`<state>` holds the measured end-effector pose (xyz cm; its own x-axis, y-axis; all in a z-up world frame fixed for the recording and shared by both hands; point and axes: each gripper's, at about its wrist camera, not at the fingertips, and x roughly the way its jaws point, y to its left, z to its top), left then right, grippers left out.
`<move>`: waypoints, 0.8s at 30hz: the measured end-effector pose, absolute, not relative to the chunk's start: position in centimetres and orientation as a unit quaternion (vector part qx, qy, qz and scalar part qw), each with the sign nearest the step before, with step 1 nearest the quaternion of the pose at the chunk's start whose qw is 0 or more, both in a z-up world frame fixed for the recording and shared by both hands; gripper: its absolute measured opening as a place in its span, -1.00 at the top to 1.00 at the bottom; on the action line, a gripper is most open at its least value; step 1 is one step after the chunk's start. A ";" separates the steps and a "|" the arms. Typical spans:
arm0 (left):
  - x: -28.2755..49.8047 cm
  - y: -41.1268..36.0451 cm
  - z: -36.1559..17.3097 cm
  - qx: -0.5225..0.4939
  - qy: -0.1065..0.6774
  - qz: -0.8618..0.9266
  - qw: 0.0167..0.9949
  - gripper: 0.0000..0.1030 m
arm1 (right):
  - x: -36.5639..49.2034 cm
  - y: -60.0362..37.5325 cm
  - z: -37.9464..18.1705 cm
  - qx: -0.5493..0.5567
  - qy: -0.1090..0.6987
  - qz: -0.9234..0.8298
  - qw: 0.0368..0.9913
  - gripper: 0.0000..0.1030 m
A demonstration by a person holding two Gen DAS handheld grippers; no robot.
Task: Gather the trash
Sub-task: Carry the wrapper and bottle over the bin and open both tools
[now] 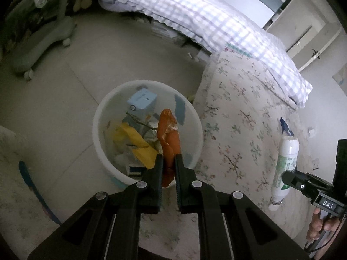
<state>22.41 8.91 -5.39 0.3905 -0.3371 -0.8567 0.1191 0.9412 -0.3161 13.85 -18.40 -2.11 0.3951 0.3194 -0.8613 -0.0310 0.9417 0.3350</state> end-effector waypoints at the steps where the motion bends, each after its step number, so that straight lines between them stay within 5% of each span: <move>1: 22.5 9.0 -5.5 -0.094 0.532 -0.133 0.831 0.74 | 14.2 -18.0 -2.2 0.133 0.540 0.108 0.824 0.19; 3: 22.9 9.3 -6.0 -0.083 0.540 -0.114 0.830 0.32 | 15.0 -17.0 -2.3 0.132 0.539 0.112 0.824 0.19; 5: 23.0 10.2 -6.4 -0.084 0.539 -0.084 0.834 -0.44 | 15.6 -16.4 -2.5 0.135 0.538 0.117 0.824 0.19; 6: 22.9 10.6 -6.5 -0.084 0.533 -0.071 0.839 -0.51 | 15.9 -16.1 -2.5 0.135 0.538 0.118 0.824 0.19; 24: 19.5 14.6 -7.8 -0.077 0.525 -0.040 0.846 -0.68 | 21.4 -8.5 -4.3 0.108 0.548 0.144 0.817 0.18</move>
